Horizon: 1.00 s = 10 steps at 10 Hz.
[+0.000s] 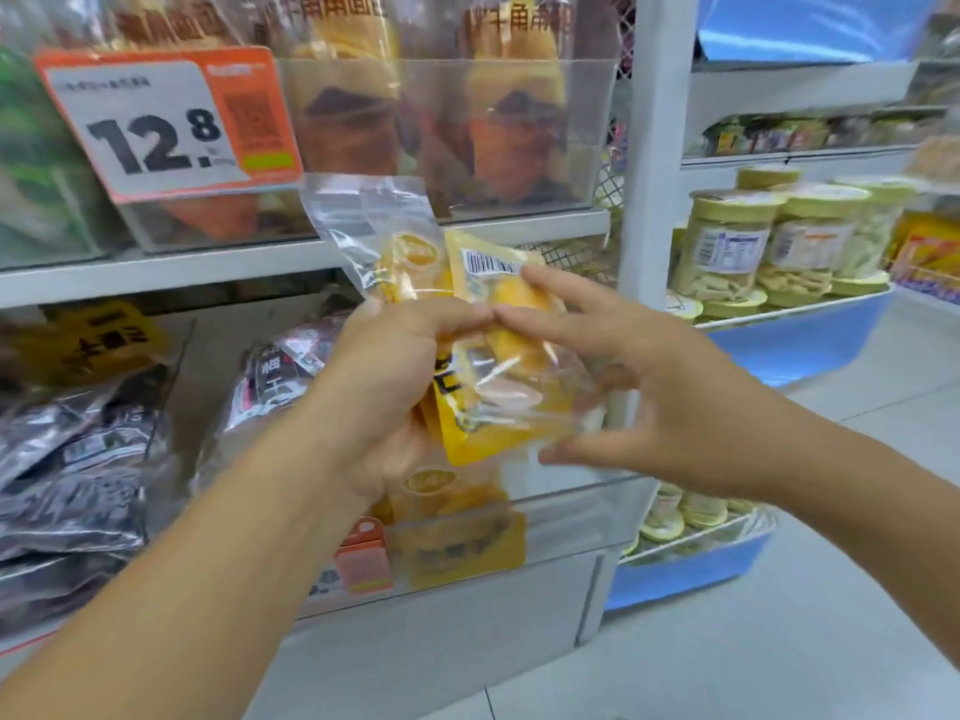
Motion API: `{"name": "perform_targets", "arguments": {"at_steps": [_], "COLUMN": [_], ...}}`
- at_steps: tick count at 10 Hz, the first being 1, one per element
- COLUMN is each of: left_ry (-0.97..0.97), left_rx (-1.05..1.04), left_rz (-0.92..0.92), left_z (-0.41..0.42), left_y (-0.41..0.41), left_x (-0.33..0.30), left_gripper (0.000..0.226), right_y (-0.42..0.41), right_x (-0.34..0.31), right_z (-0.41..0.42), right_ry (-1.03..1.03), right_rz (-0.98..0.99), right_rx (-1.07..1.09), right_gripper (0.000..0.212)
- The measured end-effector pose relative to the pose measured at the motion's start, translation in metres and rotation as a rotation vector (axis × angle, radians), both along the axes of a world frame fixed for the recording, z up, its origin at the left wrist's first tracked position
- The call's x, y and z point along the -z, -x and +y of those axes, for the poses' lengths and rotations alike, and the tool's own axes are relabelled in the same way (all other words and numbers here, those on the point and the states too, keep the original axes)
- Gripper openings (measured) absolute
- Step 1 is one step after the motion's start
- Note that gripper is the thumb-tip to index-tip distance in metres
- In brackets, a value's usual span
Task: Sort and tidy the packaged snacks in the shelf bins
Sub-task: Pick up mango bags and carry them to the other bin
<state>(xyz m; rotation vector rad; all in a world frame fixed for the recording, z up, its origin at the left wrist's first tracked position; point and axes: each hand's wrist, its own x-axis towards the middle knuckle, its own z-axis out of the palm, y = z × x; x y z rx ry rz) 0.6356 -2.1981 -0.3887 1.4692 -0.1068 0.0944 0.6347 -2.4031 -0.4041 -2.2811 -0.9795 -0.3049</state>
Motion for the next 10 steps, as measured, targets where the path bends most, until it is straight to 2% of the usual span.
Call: {"name": "perform_targets", "arguments": {"at_steps": [1, 2, 3, 4, 5, 6, 7, 8, 9, 10], "left_ry": [0.015, -0.042, -0.119, -0.206, -0.205, -0.262, -0.305, -0.287, -0.25, -0.244], "left_rx": [-0.031, -0.035, -0.076, -0.16, -0.155, -0.153, -0.182, -0.233, -0.229, -0.172], "left_rz": [-0.067, -0.127, -0.288, -0.461, -0.498, -0.467, -0.456, -0.459, -0.437, -0.452], "left_z": [-0.004, 0.001, 0.004, 0.006, 0.004, 0.003, 0.004, 0.006, 0.009, 0.009], "left_y": [0.003, -0.008, -0.009, -0.009, -0.012, -0.016, -0.023, -0.028, -0.029, -0.027], "left_x": [-0.001, 0.014, 0.015, 0.016, 0.021, 0.021, 0.021, 0.022, 0.024, 0.024], "left_gripper": [0.02, 0.008, 0.023, 0.03, 0.024, 0.033, 0.037, 0.03, 0.027, 0.028], "right_y": [-0.005, -0.011, -0.028, -0.042, -0.06, -0.079, -0.094, -0.103, -0.106, -0.102], "right_x": [0.004, 0.002, -0.01, -0.016, -0.007, 0.002, 0.01, 0.015, 0.024, 0.029], "right_z": [-0.007, -0.016, -0.039, -0.045, -0.026, -0.008, 0.007, 0.016, 0.021, 0.023], "right_ry": [-0.062, -0.288, -0.571, -0.449, 0.031, 0.314, 0.487, 0.553, 0.616, 0.577], "right_rz": [-0.134, -0.154, -0.122, -0.017, -0.126, -0.132, -0.151, -0.216, -0.276, -0.325], "right_rx": [0.049, 0.22, 0.435, 0.41, 0.421, 0.434, 0.508, 0.607, 0.666, 0.643], "right_gripper": [0.051, 0.022, 0.02, 0.018, 0.019, 0.01, 0.019, 0.014, 0.03, 0.026]}}
